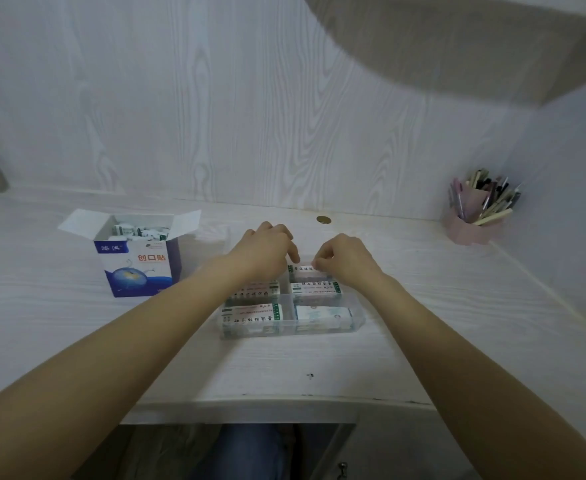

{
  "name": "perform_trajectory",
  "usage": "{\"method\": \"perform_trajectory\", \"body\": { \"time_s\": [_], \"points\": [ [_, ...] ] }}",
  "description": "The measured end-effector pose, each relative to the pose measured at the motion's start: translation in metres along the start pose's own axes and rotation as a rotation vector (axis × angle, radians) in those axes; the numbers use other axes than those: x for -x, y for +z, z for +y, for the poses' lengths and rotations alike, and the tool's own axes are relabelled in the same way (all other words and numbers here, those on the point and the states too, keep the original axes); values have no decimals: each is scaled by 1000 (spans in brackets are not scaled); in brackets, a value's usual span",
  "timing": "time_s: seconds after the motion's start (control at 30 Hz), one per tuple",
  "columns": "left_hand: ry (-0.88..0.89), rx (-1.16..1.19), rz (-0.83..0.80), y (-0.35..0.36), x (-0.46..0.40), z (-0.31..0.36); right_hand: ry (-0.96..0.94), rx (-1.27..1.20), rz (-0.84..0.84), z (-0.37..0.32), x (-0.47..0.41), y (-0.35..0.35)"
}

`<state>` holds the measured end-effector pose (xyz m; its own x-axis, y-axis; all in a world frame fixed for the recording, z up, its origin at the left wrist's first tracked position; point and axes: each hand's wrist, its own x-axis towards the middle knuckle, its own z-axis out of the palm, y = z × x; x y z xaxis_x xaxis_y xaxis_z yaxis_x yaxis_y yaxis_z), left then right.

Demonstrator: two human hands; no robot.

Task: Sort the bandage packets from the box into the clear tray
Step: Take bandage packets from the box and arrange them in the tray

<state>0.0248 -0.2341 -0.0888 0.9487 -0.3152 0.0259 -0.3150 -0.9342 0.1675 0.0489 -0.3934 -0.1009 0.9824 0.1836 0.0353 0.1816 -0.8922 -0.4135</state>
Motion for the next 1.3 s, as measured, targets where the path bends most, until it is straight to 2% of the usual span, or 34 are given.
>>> {"method": "perform_trajectory", "body": {
  "time_s": [0.17, 0.27, 0.33, 0.4, 0.5, 0.67, 0.8, 0.9, 1.03, 1.3],
  "points": [
    [-7, 177, 187, -16, 21, -12, -76, -120, 73, -19, 11, -12],
    [-12, 345, 407, -35, 44, -24, -218, -172, 121, -44, 22, -18],
    [-26, 377, 548, -51, 62, -38, -303, -183, 160, -66, 29, -19],
    [-38, 359, 581, -61, 75, -54, -363, -206, 198, -86, 30, -17],
    [-95, 281, 505, -68, 95, -85, -443, -242, 225, -123, 28, -8],
    [-204, 248, 387, -69, 125, -143, -522, -172, 134, -178, 21, 16],
    [-191, 187, 210, -66, 135, -175, -439, -75, 33, -207, 4, 29],
    [-187, 164, 115, -67, 133, -187, -334, 91, 19, -220, -12, 37],
    [-155, 99, 101, -66, 127, -195, -316, 294, 87, -232, -19, 51],
    [-130, 125, 156, -59, 123, -199, -324, 315, 65, -239, -25, 59]
  ]
}}
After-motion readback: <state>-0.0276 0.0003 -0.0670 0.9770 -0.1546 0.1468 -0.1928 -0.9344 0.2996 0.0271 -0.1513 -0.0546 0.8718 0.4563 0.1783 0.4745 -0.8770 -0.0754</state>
